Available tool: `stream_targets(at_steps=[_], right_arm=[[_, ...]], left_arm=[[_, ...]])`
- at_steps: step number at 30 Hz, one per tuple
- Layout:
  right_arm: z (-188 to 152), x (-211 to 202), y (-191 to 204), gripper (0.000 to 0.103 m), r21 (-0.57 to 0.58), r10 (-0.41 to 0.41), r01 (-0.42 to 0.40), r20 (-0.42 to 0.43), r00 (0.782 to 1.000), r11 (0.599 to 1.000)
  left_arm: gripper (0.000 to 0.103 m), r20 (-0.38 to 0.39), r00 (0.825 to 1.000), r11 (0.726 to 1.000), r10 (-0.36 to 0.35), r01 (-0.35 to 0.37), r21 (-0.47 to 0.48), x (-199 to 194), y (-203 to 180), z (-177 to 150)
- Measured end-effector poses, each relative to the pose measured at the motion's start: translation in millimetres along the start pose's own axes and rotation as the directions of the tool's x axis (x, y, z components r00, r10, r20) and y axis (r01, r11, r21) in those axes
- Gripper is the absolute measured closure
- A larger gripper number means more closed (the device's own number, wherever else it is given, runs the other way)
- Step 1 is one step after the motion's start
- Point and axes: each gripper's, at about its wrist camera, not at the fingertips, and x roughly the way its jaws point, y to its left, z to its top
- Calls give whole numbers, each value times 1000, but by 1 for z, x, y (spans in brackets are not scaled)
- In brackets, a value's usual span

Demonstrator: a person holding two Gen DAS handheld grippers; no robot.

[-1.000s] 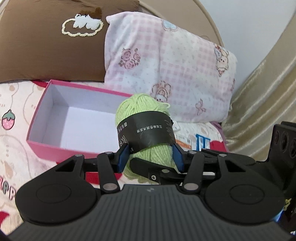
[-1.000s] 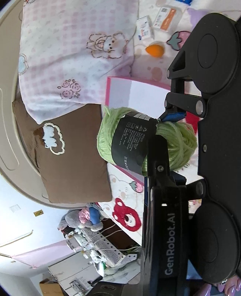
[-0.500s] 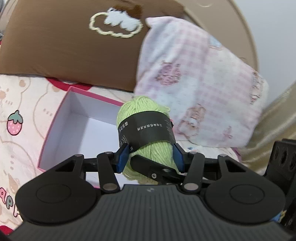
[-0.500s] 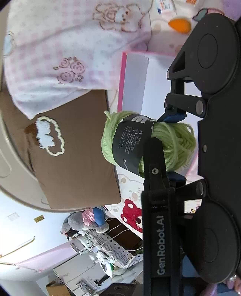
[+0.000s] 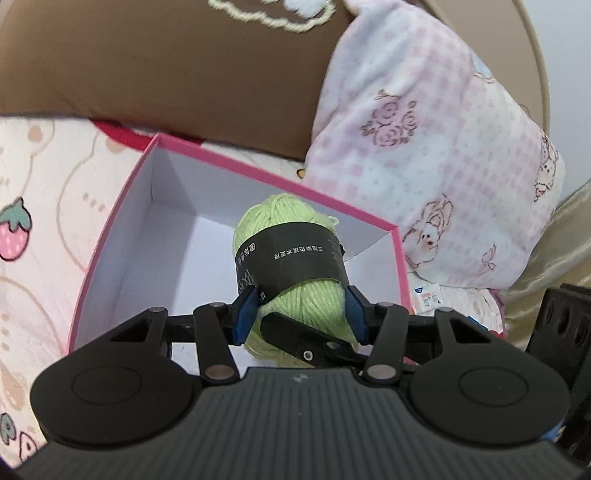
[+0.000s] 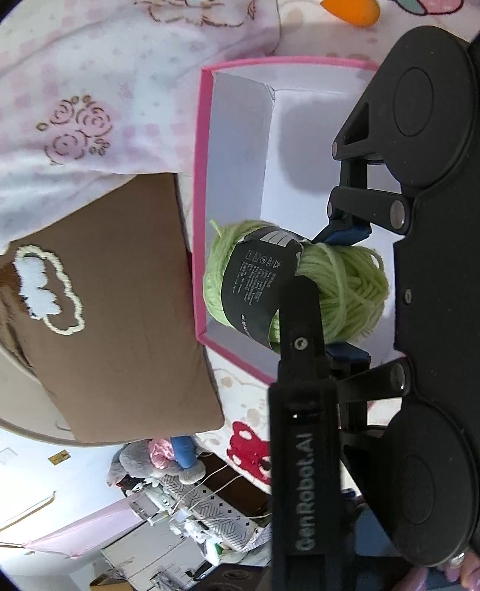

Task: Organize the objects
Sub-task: 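Lower the yarn ball into the pink box with the left gripper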

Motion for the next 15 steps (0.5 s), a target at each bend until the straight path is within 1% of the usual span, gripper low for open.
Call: stream_targets(at_steps=[2,4,11,15], right_arm=[[-1,8,1,46,-24,-20,20,2,1000,999],[0,15,0,46,-30,-36,36,-10,999,999],[6,42,-9,46,19,-42,44,-57,997,999],[2,55,-12,46,26,-58,60,-89,994,998]], left_arm=[[54,-2,1000,1000,-18,18,-19,8,10,0],[54,-3,1000,1000,-20,20,-23,14,15,0],[55,9,999,999,37,-37,0,33,21,1],[58,-18,999,999,49,-49,-14,46,30,1]])
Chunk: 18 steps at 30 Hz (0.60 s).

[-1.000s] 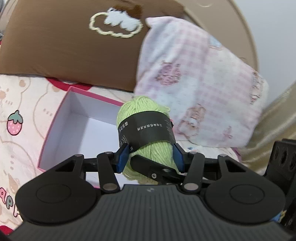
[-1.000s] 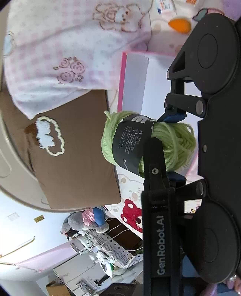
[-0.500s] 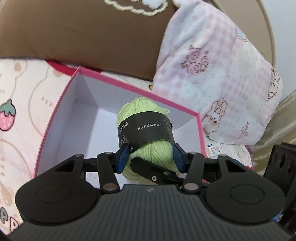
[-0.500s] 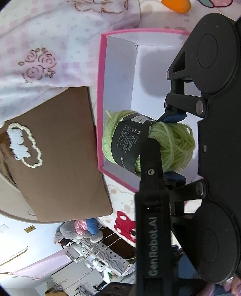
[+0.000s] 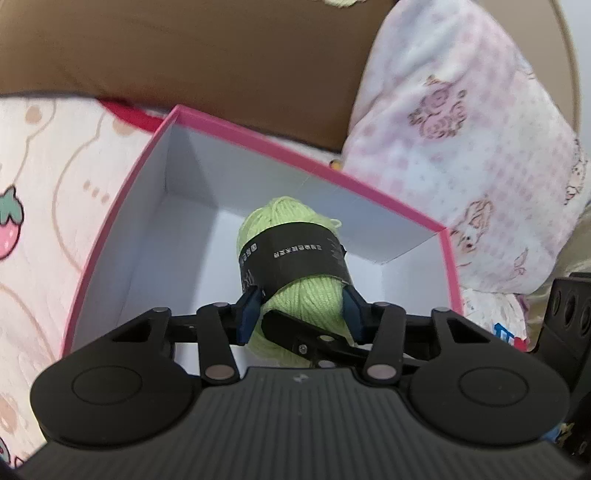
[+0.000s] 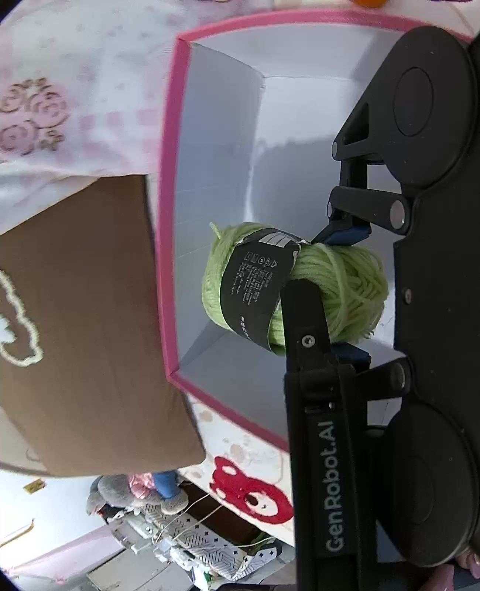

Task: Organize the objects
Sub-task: 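Lower the yarn ball into the pink box with the left gripper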

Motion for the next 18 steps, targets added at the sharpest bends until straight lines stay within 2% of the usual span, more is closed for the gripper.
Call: stream_targets(at_steps=[3,11,18], right_arm=[[-3,9,-4,47,22,-5,5,-11,1000,1000],[6,33,-5,46,9,-61,62,-71,996,998],[6,27,-10,40,30,-15,17,-81,997,999]], left_arm=[[58,-5,1000,1000,20,-20,15,10,-1,0],[58,-18,999,997,41,-42,-68,30,11,5],[62,-30,999,994,39,-42,-100,28,16,7]])
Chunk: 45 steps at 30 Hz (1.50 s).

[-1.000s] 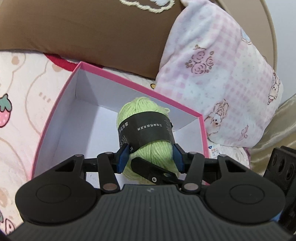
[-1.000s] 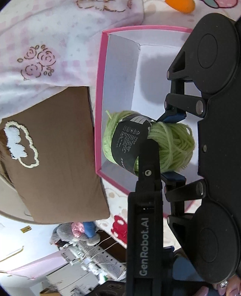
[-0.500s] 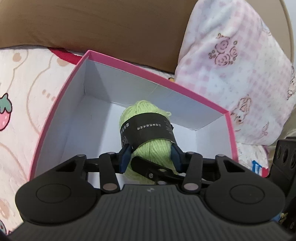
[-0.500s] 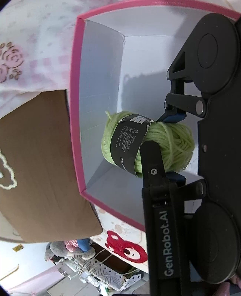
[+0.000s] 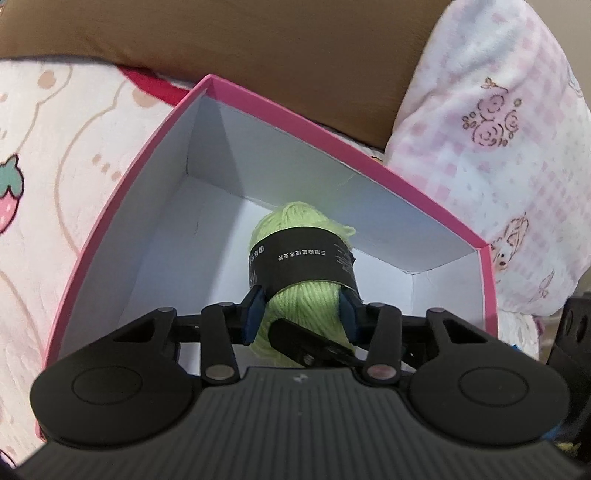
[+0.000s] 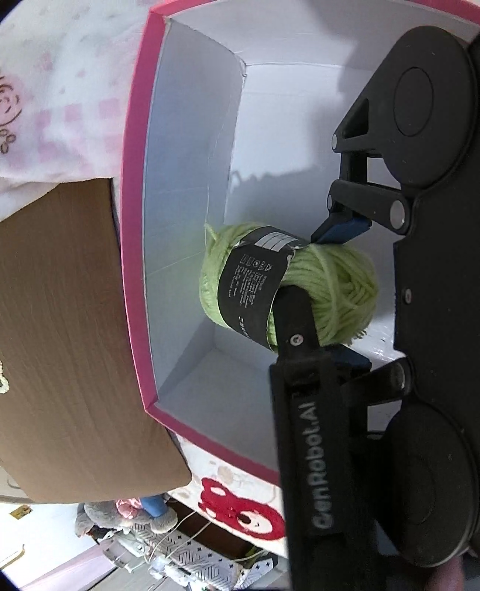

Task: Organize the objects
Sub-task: 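Lower the yarn ball into the pink box with the left gripper, then open the left gripper to release the yarn ball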

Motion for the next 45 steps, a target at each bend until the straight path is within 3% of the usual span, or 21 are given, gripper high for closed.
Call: stream_targets(at_steps=[2,4,7,9,13,17,21,26,30,34,40,45], right_arm=[[-3,-6,-3,42,-9,13,-13,8,1000,1000],[-6,-10,-3,57,-17,4,-4,23,1000,1000],[-8,-12,-1,61,13,-51,51,41,998,999],[-6,-8,-4,63,46,-62,60,37,997,997],[-6,-3,-4,63,69,-71,69,33,997,995],[-6,-3,1,63,25,-72,71,42,996,997],[-7,-1,6,61,-44,-80,82,33,996,996],[-12,-10,4,60,-36,-64,66,46,997,997],[-13,-7,5,72,-60,-92,95,41,995,994],[-14,-8,6,70,-65,-109,112,46,993,992],[-22,-31,12,63,-102,-92,100,76,993,990],[-22,-53,18,55,-111,-116,126,96,989,986]], left_arm=[[62,4,1000,1000,3,-3,1,-1,-1,0],[62,13,1000,1000,7,-7,10,-1,-3,1],[62,21,1000,999,-17,17,29,1,-8,1],[63,22,1000,999,2,-3,40,-1,-12,0],[63,33,999,999,-39,38,32,-13,-11,2],[72,34,999,999,15,-16,34,-9,-7,4],[74,17,999,999,32,-33,40,-3,-8,2],[77,37,995,991,97,-100,90,-1,-14,0],[77,24,996,993,87,-88,81,2,-11,0],[75,14,996,992,91,-92,82,8,-13,-1],[73,-13,1000,1000,20,-20,17,-7,-5,1],[60,-5,999,998,42,-42,42,-26,-10,-3]])
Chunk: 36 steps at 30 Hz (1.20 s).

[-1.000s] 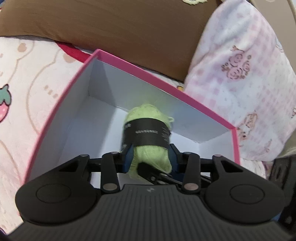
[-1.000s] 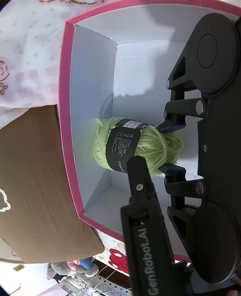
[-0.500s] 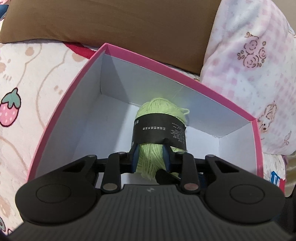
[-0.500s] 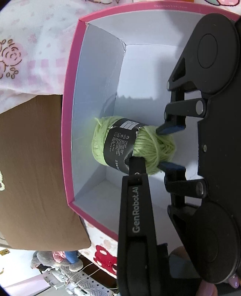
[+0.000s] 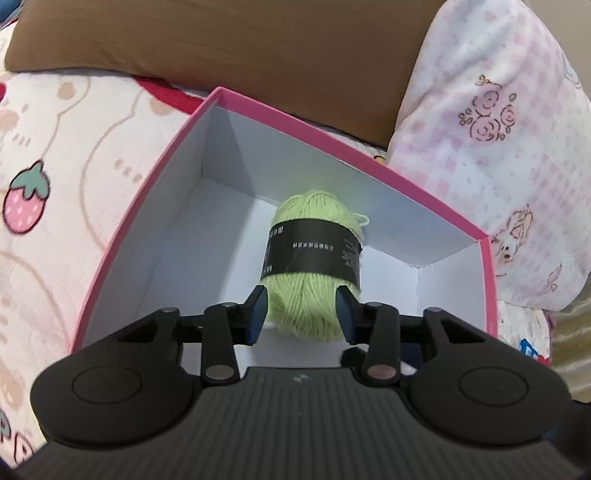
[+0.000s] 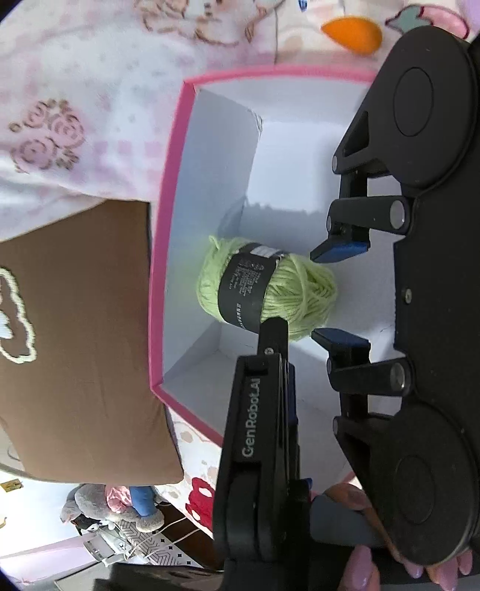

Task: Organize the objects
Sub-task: 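Open the left gripper to release the yarn ball, then withdraw the left gripper and move the right gripper toward the purple plush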

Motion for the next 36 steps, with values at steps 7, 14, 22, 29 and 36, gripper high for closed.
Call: stream_targets(at_steps=[7,14,22,29,36], right_arm=[[-9,-46,1,48,-21,-15,14,-6,1000,1000],[-16,-96,-1,41,-10,-29,30,42,999,1000],[-23,-155,-4,34,-31,-4,7,95,995,1000],[-32,-201,4,30,-64,23,-15,127,992,998],[-52,-239,8,15,-107,51,-37,124,991,994]], left_arm=[[48,0,999,999,-38,38,27,-42,-9,-6],[39,17,998,995,63,-64,79,-88,-25,-12],[34,27,997,975,66,-71,211,-142,-62,-32],[30,27,997,957,66,-71,283,-185,-91,-58],[15,58,996,952,66,-80,297,-222,-104,-81]])
